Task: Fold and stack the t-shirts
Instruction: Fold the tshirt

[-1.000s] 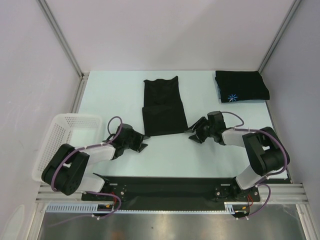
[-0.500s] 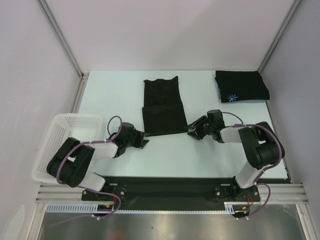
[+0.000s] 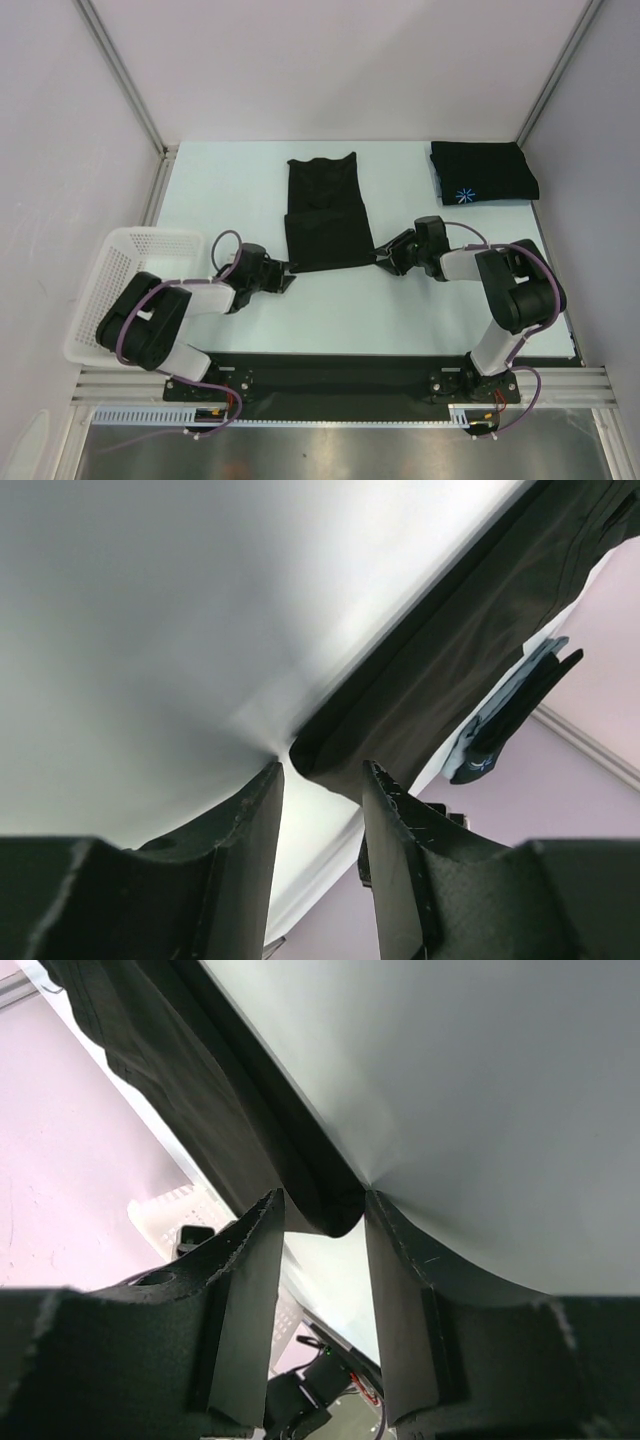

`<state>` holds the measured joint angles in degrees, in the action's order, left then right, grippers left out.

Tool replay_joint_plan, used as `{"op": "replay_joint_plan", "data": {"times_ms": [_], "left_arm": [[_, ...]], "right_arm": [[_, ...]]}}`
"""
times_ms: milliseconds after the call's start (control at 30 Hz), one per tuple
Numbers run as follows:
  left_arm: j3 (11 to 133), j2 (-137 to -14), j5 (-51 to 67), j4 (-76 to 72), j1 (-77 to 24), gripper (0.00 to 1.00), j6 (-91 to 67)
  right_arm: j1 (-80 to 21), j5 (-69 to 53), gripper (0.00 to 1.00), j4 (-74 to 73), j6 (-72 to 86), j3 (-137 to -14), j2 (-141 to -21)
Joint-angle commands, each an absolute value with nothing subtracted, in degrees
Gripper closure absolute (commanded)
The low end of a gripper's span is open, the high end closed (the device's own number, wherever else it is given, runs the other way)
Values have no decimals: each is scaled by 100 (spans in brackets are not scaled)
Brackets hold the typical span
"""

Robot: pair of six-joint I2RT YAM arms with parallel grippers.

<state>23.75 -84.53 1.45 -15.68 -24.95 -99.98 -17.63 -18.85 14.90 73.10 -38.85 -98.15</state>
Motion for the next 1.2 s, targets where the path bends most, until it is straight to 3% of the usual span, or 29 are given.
{"op": "replay_joint_plan", "data": {"times_ms": [0, 133, 200, 233, 267, 400, 600, 933, 1167], "left_arm": [[2312, -8639, -123, -1266, -2356, 57, -9879], [2294, -8719, -71, -1380, -2329, 64, -9870], [2294, -8771, -44, -1441, -2312, 71, -9835], [2320, -8789, -44, -1450, -2312, 72, -9818], [2320, -8815, -44, -1476, -2303, 74, -9783], [2522, -8903, 342, -1294, -2215, 99, -9335], [2831, -8466, 404, -239, -2215, 100, -8491], [1838, -7182, 509, 130, -2267, 100, -8297], [1249, -6084, 518, 615, -2452, 100, -8297]], "right_arm": [[-1828, -1635, 57, 1099, 7286, -3955, -9897], [-1872, -1670, 59, 1125, 7304, -3981, -9975], [-1881, -1705, 65, 1142, 7304, -3999, -10063], [-1881, -1696, 69, 1151, 7304, -4008, -10063], [-1890, -1696, 80, 1160, 7295, -4008, -10081], [-1907, -1766, 100, 1038, 7225, -4043, -10046], [-1986, -1635, 100, 432, 6988, -3885, -9380], [-2311, -1521, 100, 396, 7277, -2717, -8342], [-2943, -1134, 100, 37, 7655, -1855, -6973]]}}
